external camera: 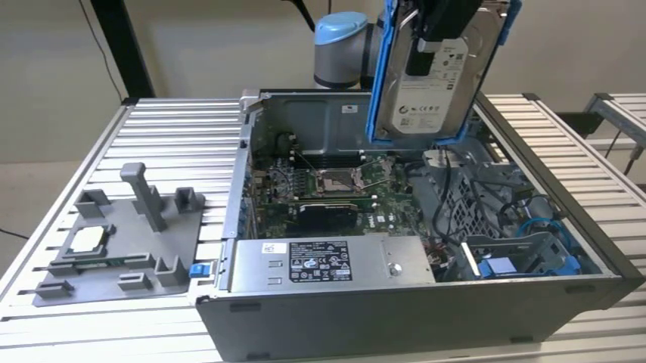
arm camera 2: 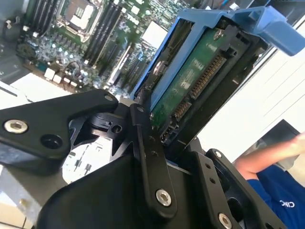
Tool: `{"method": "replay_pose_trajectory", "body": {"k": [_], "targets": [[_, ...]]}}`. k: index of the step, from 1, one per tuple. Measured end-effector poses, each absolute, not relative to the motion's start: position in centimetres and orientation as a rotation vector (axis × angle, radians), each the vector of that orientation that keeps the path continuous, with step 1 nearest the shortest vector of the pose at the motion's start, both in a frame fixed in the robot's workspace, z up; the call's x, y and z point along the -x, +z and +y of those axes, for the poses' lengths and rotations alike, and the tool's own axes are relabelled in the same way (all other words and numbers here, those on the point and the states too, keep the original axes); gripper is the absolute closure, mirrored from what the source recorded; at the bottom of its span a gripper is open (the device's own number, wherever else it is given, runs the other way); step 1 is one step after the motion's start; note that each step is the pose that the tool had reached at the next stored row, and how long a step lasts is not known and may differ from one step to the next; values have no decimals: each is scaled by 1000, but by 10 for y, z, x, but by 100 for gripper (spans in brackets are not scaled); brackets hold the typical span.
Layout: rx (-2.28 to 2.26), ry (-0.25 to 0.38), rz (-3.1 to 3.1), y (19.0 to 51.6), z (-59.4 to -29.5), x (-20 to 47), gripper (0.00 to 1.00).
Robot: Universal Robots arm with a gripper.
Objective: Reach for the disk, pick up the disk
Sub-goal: 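Pick up the disk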
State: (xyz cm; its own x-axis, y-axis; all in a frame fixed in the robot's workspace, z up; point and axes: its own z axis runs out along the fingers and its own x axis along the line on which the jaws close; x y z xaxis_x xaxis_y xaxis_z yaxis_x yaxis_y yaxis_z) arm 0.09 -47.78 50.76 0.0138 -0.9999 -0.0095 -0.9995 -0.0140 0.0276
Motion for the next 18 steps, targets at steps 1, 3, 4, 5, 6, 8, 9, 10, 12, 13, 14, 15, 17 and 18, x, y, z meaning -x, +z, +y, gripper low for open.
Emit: {"method": "replay_pose_trajectory", "body": {"k": [1, 3, 4, 5, 6, 8, 9, 10, 12, 13, 14, 15, 17, 18], "targets": [[-2227, -41, -2197, 508, -481, -1, 100], [-2227, -41, -2197, 508, -487, -1, 100], [-2227, -41, -2197, 508, -490, -2, 100], [-2227, -41, -2197, 508, -493, -2, 100], [-2227, -41, -2197, 507, -496, -2, 100], [-2227, -41, -2197, 507, -503, -2, 100], [-2227, -41, -2197, 507, -506, -2, 100], [-2227, -41, -2197, 507, -509, -2, 100], [-2227, -41, -2197, 507, -515, -3, 100], [-2226, -41, -2197, 507, -518, -3, 100], [-2226, -41, -2198, 507, -521, -3, 100], [-2226, -41, -2198, 507, -525, -3, 100], [-2226, -41, -2198, 507, -531, -3, 100], [-2226, -41, -2198, 507, -534, -3, 100]]}}
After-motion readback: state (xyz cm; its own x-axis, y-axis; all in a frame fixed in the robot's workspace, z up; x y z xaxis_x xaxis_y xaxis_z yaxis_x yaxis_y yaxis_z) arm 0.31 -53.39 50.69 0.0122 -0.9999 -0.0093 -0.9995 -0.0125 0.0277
